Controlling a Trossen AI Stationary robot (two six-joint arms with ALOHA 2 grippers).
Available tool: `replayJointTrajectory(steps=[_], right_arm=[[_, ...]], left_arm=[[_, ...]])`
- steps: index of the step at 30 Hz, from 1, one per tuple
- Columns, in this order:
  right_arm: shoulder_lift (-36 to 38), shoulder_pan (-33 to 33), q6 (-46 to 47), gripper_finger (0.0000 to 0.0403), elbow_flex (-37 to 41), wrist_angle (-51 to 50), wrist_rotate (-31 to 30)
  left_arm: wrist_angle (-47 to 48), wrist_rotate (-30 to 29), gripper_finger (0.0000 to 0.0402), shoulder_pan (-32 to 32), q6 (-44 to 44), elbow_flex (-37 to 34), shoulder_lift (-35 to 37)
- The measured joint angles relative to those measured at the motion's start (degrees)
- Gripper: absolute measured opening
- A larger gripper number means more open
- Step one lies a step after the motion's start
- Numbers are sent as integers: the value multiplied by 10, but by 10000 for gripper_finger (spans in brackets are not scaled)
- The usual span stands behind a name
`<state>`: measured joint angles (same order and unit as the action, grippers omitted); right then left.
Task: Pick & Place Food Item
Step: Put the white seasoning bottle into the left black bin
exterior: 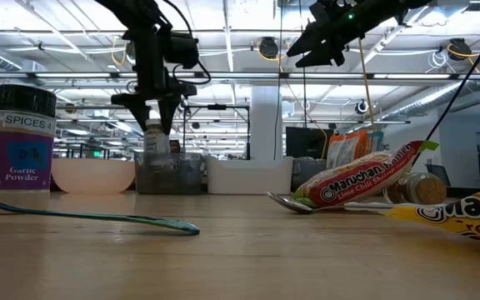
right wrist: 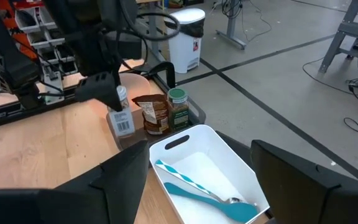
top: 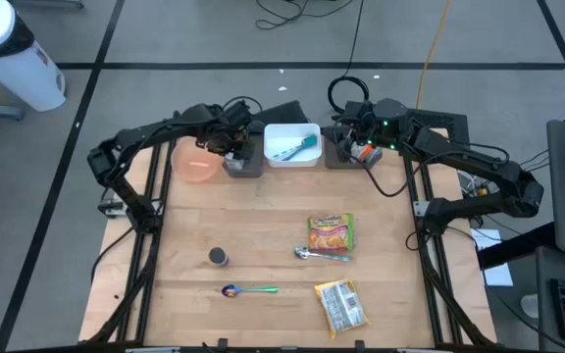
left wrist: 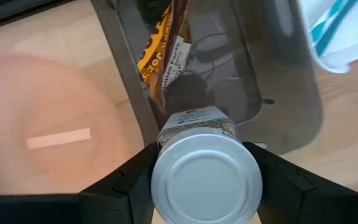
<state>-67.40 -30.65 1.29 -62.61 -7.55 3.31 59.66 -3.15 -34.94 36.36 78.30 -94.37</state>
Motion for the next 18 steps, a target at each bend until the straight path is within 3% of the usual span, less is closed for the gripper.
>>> replayJointTrajectory(steps=[18], right_arm=[[0,0,0,277,0,0,0]], left_arm=[[-29,-9,209,6,22,0,-54]])
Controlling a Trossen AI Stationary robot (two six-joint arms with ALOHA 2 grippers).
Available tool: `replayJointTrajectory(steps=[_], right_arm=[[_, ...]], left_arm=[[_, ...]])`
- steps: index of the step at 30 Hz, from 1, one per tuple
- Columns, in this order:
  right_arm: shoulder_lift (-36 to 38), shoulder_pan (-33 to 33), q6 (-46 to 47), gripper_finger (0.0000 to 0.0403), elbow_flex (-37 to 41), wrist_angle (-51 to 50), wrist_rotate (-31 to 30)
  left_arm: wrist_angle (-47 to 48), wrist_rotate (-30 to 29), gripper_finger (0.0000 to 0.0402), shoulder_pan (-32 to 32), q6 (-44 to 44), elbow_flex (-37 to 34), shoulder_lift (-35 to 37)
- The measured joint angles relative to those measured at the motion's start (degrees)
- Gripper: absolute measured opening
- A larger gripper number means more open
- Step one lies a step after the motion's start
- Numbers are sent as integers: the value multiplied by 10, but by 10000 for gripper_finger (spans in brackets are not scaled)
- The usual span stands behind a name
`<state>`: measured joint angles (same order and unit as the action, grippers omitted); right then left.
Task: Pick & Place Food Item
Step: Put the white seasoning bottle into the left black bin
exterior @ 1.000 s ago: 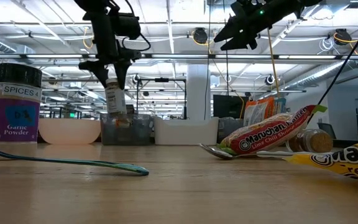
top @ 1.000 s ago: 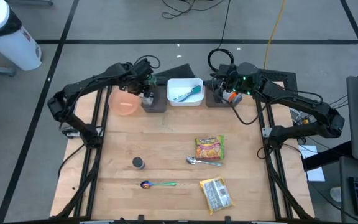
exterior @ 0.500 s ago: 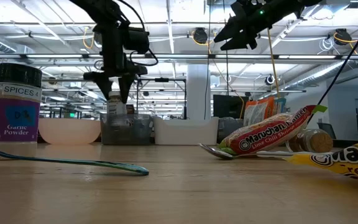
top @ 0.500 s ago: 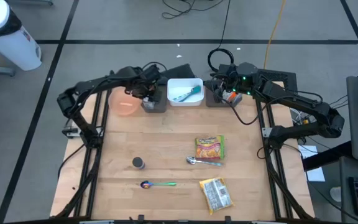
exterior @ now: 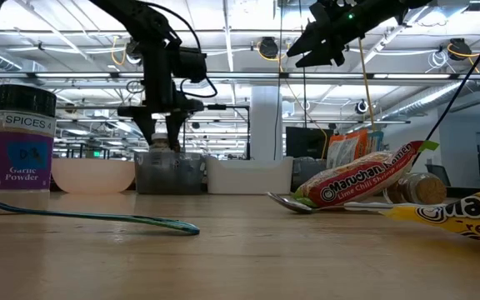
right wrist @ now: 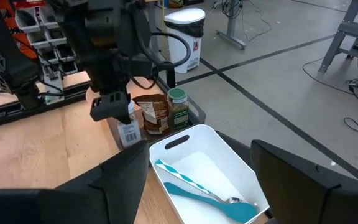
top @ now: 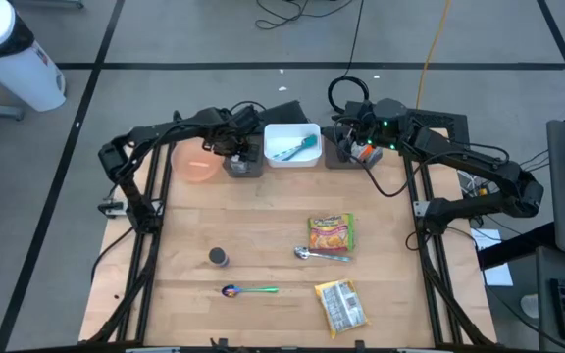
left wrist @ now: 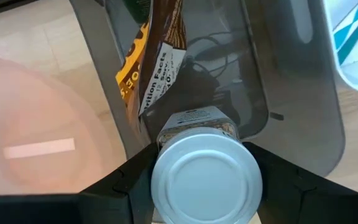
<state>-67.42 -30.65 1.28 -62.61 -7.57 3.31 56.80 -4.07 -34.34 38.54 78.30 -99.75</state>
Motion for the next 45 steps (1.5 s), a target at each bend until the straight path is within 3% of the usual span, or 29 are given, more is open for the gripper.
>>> replayJointTrajectory(steps=[38,45], right_arm=[[0,0,2,277,0,0,0],[0,0,2,277,0,0,0]], left_arm=[[-11,-13,211,4,17,-38,0],[-10,-3,341,4,20,-40,-3]])
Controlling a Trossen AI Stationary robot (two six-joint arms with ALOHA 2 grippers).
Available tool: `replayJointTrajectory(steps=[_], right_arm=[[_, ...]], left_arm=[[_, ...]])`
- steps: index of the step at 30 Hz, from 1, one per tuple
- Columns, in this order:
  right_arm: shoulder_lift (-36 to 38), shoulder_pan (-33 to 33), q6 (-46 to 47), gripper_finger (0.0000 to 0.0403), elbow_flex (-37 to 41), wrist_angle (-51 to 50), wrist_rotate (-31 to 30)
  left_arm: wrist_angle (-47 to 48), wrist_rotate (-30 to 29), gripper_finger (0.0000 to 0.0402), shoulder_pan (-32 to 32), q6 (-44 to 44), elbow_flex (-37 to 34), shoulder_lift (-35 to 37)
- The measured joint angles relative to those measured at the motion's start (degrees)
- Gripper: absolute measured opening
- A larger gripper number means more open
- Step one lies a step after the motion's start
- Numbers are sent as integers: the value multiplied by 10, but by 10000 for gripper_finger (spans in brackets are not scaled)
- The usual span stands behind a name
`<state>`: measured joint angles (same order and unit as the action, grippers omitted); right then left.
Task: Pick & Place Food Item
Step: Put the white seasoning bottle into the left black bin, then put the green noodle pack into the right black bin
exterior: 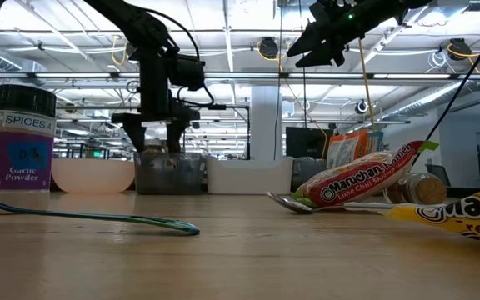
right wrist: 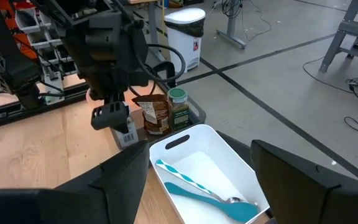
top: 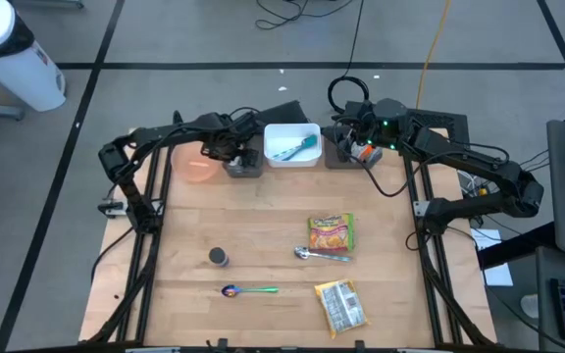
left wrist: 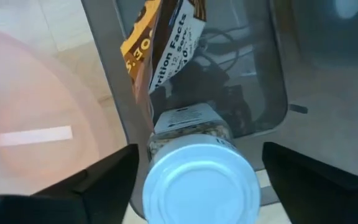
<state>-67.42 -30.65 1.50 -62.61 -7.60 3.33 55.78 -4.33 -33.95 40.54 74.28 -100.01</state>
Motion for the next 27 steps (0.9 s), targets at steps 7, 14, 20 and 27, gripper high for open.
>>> replayJointTrajectory(steps=[7,14,20,27], right_arm=[[0,0,0,277,0,0,0],[0,0,0,276,0,-1,15],[0,0,9,277,0,-6,15],[0,0,60,276,0,-30,24]], left_arm=[[2,19,373,-2,-1,0,13],[3,33,343,-13,-12,13,71],[11,83,314,-32,-48,40,151],[40,208,286,-14,-140,40,245]])
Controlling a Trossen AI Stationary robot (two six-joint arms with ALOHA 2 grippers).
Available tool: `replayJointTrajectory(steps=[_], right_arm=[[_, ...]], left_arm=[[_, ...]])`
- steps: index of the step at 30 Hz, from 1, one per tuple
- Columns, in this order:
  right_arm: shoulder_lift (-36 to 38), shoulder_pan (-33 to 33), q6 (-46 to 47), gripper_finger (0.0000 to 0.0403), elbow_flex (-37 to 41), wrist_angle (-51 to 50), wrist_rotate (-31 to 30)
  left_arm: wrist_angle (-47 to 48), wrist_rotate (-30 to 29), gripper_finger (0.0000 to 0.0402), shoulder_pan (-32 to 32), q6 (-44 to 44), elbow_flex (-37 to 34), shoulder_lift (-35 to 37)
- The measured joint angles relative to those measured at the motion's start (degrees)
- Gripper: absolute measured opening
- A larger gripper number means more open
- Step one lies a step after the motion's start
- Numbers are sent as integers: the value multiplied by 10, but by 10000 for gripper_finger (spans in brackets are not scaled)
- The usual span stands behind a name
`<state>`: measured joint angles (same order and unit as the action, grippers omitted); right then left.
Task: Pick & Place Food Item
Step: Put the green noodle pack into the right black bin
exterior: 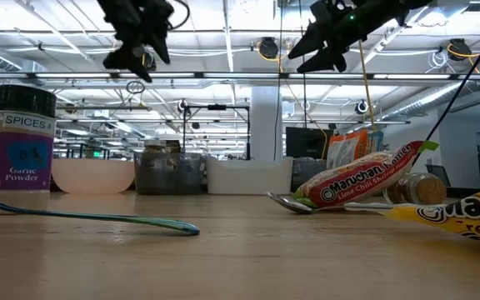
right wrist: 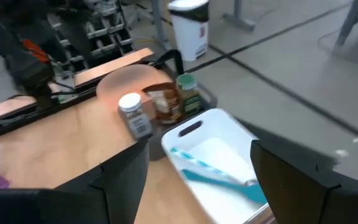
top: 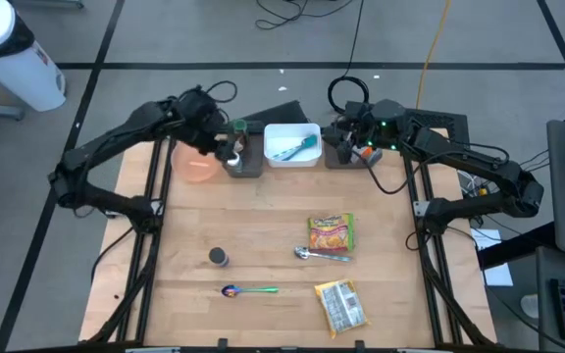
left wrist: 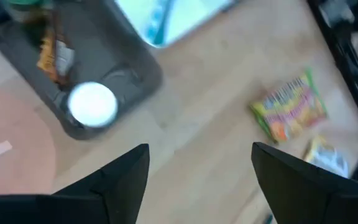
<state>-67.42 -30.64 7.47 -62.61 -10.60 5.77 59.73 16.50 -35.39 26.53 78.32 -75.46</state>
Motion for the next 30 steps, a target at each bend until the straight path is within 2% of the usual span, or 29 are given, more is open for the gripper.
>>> replayJointTrajectory(steps=[5,8,11,16,19,24,30], right_arm=[[-2,6,43,276,21,15,56],[-3,21,100,276,66,85,68],[-3,43,188,276,132,215,65],[-21,81,307,276,247,527,59],[-32,104,339,276,284,647,18],[-33,142,356,276,297,683,-59],[-33,180,371,276,297,710,-90]], left_arm=[[19,-4,274,68,-22,-3,35],[19,-4,275,120,-15,-12,40],[18,-5,279,175,-6,-23,40],[18,-5,272,267,-9,-35,40],[16,-14,262,306,-19,-36,40],[-5,-71,246,343,-54,-36,40],[-79,-219,237,352,-127,-36,25]])
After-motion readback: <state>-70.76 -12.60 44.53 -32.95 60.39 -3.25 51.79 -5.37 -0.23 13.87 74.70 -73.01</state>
